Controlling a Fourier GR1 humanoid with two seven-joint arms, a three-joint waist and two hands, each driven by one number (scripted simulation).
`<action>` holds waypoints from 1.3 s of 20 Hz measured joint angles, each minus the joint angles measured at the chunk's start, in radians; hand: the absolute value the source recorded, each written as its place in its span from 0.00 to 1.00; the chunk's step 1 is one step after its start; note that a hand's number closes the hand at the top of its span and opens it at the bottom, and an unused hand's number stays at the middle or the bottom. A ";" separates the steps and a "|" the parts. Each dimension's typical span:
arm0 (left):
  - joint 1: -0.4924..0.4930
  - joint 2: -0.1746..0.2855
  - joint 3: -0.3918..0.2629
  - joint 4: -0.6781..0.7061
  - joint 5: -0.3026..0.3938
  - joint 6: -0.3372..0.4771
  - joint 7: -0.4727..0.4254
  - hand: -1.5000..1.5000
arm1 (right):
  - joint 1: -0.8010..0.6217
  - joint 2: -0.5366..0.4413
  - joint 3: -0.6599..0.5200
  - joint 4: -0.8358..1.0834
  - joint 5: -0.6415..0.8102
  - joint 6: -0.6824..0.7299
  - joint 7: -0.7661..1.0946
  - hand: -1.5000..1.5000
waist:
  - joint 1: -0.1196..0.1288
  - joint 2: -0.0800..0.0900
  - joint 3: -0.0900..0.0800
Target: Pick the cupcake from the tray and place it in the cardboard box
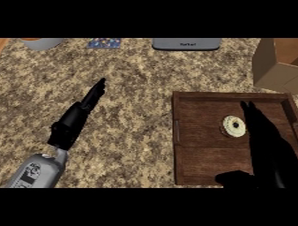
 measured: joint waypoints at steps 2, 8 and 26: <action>0.006 -0.005 0.004 -0.005 -0.004 -0.005 0.000 0.50 | -0.027 0.029 -0.022 0.037 -0.005 0.021 -0.007 0.00 | 0.001 0.000 0.001; -0.009 -0.011 0.033 0.015 -0.008 -0.026 0.001 0.50 | -0.045 0.104 -0.049 0.142 0.014 0.057 -0.022 0.00 | -0.003 0.001 0.001; 0.024 -0.090 0.110 -0.017 -0.100 -0.105 0.028 0.50 | -0.050 0.249 -0.204 0.371 0.136 0.113 -0.149 0.00 | -0.005 0.000 0.002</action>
